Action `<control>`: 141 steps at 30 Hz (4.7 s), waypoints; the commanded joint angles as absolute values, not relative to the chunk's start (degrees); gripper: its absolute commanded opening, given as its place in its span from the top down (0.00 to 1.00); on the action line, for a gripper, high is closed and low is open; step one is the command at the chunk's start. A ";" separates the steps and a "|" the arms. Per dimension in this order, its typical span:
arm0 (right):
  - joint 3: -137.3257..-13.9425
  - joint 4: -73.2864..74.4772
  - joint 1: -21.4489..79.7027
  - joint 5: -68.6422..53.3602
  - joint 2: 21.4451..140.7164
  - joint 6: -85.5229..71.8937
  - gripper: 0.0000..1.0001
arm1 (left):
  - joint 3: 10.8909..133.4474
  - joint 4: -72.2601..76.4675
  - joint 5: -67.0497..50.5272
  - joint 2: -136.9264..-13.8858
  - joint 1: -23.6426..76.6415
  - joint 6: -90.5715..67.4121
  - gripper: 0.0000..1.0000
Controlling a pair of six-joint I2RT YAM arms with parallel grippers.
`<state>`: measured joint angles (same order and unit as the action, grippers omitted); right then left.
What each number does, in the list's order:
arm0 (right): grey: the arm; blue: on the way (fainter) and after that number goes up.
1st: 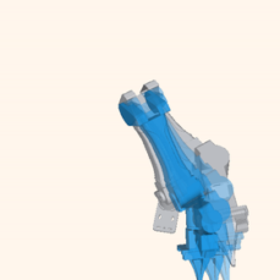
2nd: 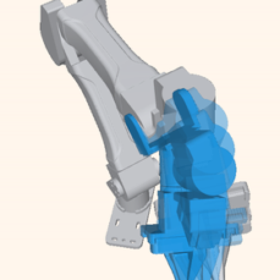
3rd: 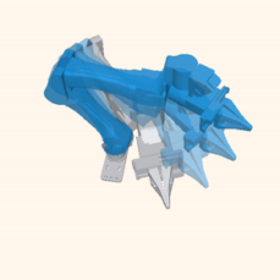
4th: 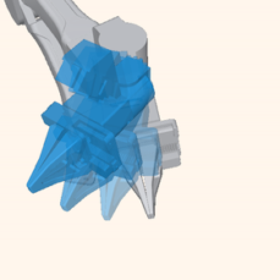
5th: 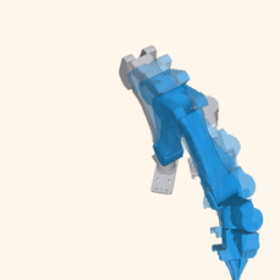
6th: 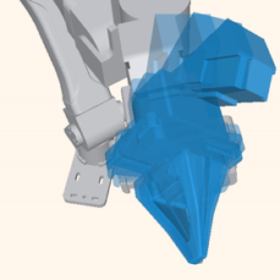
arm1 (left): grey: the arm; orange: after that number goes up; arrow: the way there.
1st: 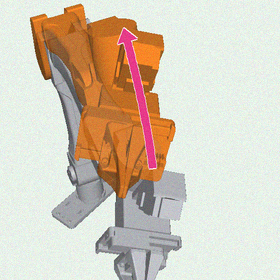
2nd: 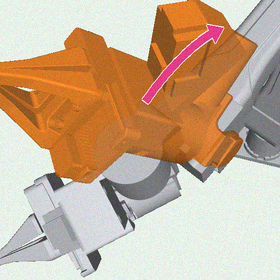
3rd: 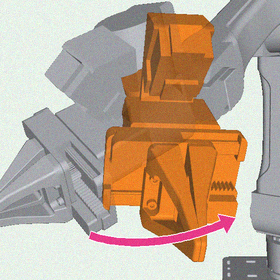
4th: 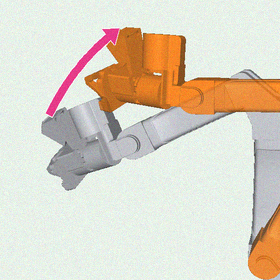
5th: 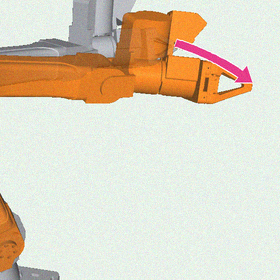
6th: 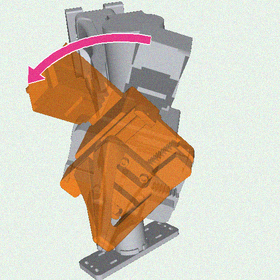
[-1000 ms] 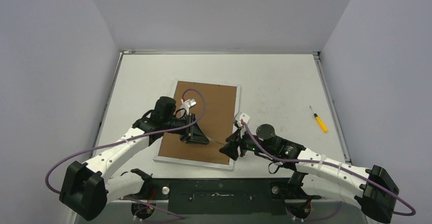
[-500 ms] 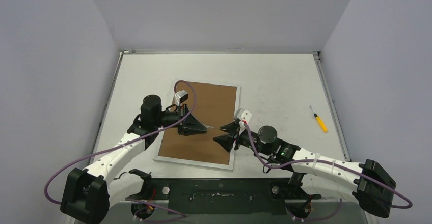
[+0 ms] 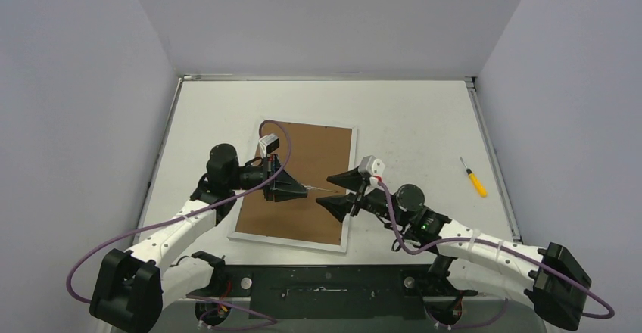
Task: Take the photo out of the frame
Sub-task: Adjust the screwdriver.
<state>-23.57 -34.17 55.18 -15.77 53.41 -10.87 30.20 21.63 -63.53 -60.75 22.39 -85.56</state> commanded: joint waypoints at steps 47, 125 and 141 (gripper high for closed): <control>-29.36 -53.74 43.06 -56.06 75.60 -64.08 0.95 | 24.85 16.97 -57.16 -40.78 20.48 -58.70 0.51; -22.23 -33.52 30.06 -51.15 71.81 -52.37 0.18 | 32.56 -11.11 -50.60 -52.18 23.01 -43.87 1.00; -13.94 -13.33 30.02 -37.45 63.05 -43.41 0.35 | 29.47 -6.08 -38.22 -62.31 35.77 -54.06 1.00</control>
<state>-17.37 -9.32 30.02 -37.87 63.40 -41.47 30.26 -11.62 -40.51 -60.53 35.51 -48.45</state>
